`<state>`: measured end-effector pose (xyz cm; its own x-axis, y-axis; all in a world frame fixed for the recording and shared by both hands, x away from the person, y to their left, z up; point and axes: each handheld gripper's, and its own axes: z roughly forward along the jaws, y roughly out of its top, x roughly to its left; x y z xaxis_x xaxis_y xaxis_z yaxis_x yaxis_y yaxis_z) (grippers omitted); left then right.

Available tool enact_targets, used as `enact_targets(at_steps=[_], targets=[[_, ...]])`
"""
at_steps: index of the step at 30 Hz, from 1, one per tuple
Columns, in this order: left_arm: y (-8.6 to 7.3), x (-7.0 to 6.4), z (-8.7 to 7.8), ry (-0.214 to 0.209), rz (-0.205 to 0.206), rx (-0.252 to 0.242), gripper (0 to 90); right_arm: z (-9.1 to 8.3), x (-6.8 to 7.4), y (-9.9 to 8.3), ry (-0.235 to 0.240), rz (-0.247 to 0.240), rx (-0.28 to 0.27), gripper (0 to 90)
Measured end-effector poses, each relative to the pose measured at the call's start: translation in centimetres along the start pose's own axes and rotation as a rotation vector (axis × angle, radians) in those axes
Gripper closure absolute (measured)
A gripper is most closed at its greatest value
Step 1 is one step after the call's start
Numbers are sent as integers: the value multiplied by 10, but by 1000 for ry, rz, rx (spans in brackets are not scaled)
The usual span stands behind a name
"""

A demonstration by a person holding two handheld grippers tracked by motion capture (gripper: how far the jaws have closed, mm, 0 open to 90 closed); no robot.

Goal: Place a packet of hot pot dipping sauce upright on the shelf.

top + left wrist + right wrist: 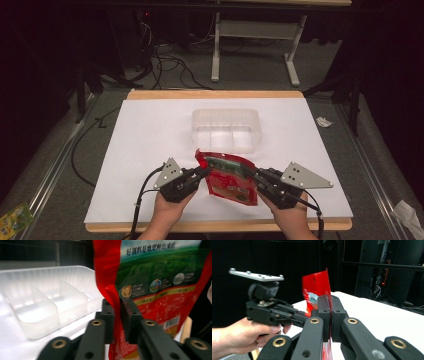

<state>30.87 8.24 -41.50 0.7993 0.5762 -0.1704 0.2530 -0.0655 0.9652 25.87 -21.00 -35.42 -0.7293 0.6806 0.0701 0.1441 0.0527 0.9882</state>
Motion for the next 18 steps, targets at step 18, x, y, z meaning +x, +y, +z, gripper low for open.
enact_targets(at_steps=[18], targets=[[-3,-12,5,48,100,35,898,-4,-22,-20,-29,46,39,794]])
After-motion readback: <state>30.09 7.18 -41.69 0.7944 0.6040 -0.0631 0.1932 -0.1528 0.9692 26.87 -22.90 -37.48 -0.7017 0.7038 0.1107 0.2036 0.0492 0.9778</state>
